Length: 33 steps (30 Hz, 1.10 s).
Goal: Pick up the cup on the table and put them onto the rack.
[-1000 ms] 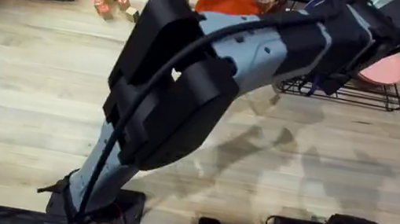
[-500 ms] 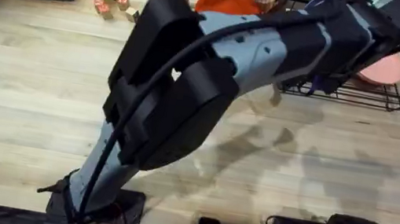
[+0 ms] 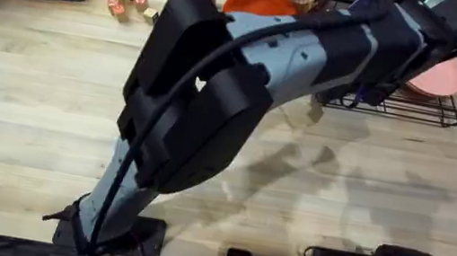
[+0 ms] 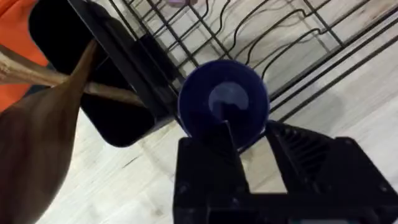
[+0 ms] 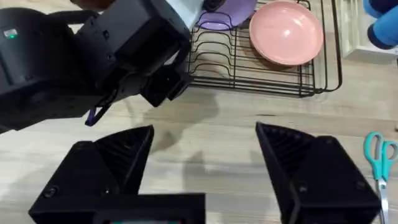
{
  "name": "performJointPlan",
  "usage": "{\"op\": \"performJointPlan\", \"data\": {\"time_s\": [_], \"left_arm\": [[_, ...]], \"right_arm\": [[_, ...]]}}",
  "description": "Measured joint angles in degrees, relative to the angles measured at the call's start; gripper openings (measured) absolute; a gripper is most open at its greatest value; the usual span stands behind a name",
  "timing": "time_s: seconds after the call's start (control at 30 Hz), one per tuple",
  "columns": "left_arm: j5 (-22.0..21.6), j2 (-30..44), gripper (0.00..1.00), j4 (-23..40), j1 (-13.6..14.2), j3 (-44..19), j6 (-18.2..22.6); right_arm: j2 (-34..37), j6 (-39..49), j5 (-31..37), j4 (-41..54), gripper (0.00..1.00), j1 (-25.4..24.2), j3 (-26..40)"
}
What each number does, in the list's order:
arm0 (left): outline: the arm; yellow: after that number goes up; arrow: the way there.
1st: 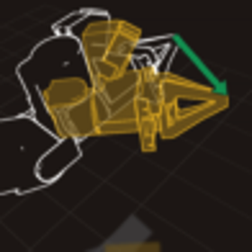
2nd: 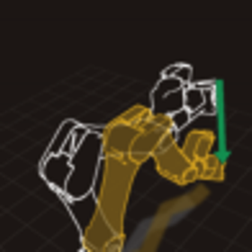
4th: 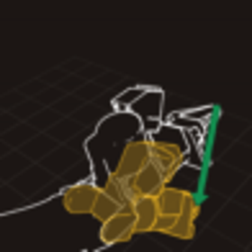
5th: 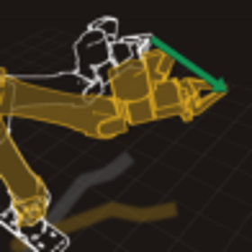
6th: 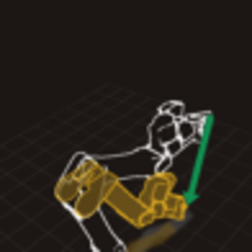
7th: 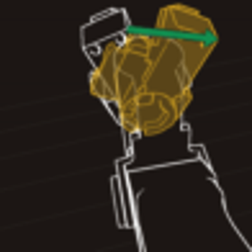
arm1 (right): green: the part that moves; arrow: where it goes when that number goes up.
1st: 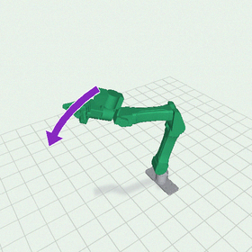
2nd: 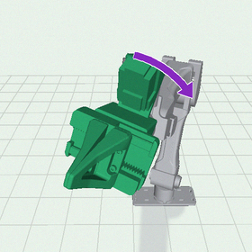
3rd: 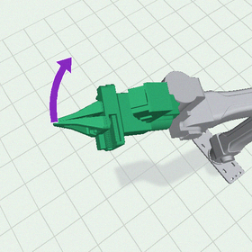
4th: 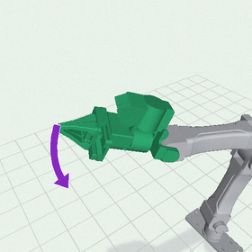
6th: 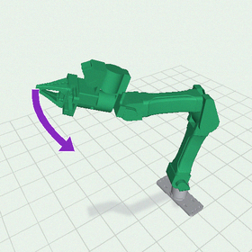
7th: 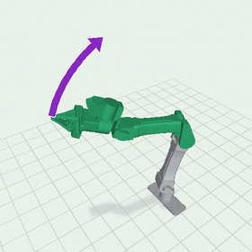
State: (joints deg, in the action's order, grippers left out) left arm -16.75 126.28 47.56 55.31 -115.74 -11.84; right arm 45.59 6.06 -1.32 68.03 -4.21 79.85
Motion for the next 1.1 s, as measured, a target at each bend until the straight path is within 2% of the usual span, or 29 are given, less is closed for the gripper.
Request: {"op": "performJointPlan", "data": {"time_s": [0.33, 0.6, 1.1], "left_arm": [[-0.2, 0.04, 0.439, -0.16, -0.02, -0.24, 0.14], [1.32, 0.42, 0.447, 0.06, 0.39, -3.16, 0.14], [1.97, 0.42, 0.46, 1.9, 0.37, -3.86, 0.12]], "right_arm": [[-0.01, 0.01, 0.0, 0.0, 0.994, 0.0, 0.0], [0.01, -0.01, 0.0, 0.0, 0.994, 0.0, 0.0], [0.01, 0.01, 0.0, -0.06, 0.994, 0.0, 0.0]]}}
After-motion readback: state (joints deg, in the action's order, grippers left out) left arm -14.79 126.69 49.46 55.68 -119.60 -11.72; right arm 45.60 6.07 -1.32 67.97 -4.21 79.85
